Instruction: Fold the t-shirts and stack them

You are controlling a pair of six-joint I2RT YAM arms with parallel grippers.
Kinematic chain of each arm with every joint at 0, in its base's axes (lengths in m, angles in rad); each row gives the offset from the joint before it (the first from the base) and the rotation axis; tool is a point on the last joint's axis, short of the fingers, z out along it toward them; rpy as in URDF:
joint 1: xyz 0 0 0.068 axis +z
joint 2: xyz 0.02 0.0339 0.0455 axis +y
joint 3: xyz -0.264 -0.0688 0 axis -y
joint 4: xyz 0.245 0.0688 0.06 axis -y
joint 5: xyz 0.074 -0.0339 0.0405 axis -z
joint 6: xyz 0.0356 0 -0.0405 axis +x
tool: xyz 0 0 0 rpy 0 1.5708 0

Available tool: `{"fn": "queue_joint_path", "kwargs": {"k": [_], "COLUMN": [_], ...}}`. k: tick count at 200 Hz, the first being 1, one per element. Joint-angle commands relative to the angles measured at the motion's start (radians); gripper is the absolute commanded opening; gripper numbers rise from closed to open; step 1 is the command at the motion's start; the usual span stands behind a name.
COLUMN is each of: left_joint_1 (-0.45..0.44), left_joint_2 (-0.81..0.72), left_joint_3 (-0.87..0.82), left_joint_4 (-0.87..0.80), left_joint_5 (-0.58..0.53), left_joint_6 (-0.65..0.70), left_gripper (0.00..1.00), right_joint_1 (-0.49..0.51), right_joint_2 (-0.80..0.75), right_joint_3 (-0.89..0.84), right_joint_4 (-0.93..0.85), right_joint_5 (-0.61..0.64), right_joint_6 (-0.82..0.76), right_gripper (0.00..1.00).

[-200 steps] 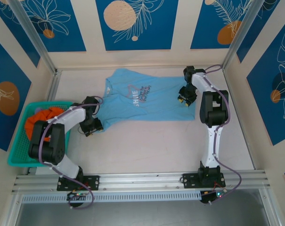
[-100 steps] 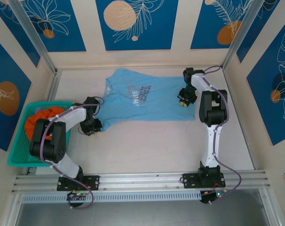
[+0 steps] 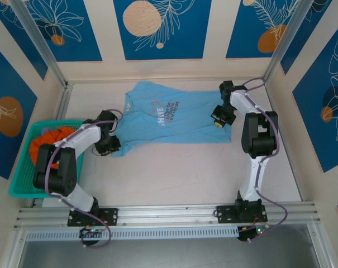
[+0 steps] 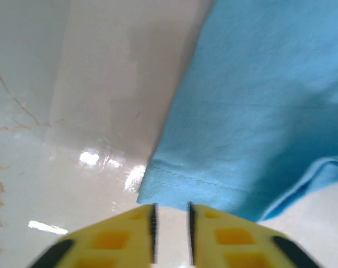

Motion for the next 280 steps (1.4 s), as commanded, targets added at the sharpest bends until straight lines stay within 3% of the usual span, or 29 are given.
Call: {"fn": "queue_joint_path", "kwargs": {"k": [1, 21, 61, 113, 152, 186, 215, 246, 280], "left_joint_1": [0.007, 0.008, 0.031, 0.041, 0.041, 0.040, 0.041, 0.041, 0.040], "left_joint_2": [-0.015, 0.004, 0.038, 0.122, 0.149, 0.161, 0.148, 0.109, 0.087], "left_joint_3": [0.032, 0.022, -0.024, 0.000, 0.013, 0.027, 0.047, 0.145, 0.398], "left_joint_4": [-0.026, -0.046, 0.008, 0.049, 0.055, 0.057, 0.045, 0.011, -0.033], "left_joint_5": [-0.013, -0.026, 0.004, 0.039, 0.027, 0.021, 0.024, 0.036, 0.087], "left_joint_6": [-0.018, -0.012, -0.029, -0.015, -0.003, 0.002, 0.008, 0.009, 0.020], "left_gripper": [0.39, 0.45, 0.46, 0.30, 0.27, 0.17, 0.00, 0.00, 0.00], "right_joint_1": [0.007, 0.008, 0.011, 0.011, 0.010, 0.002, -0.020, -0.064, -0.108], "right_joint_2": [-0.069, -0.106, -0.181, -0.296, -0.373, -0.418, -0.447, -0.467, -0.462], "right_joint_3": [-0.064, -0.124, -0.235, -0.393, -0.496, -0.552, -0.557, -0.503, -0.361], "right_joint_4": [0.036, 0.066, 0.121, 0.168, 0.181, 0.191, 0.203, 0.220, 0.228], "right_joint_5": [-0.041, -0.070, -0.094, -0.122, -0.135, -0.139, -0.162, -0.228, -0.286], "right_joint_6": [-0.019, -0.025, -0.044, -0.057, -0.051, -0.045, -0.029, 0.026, 0.083], "right_gripper": [0.06, 0.06, 0.07, 0.07, 0.07, 0.05, 0.03, 0.03, 0.02]}}
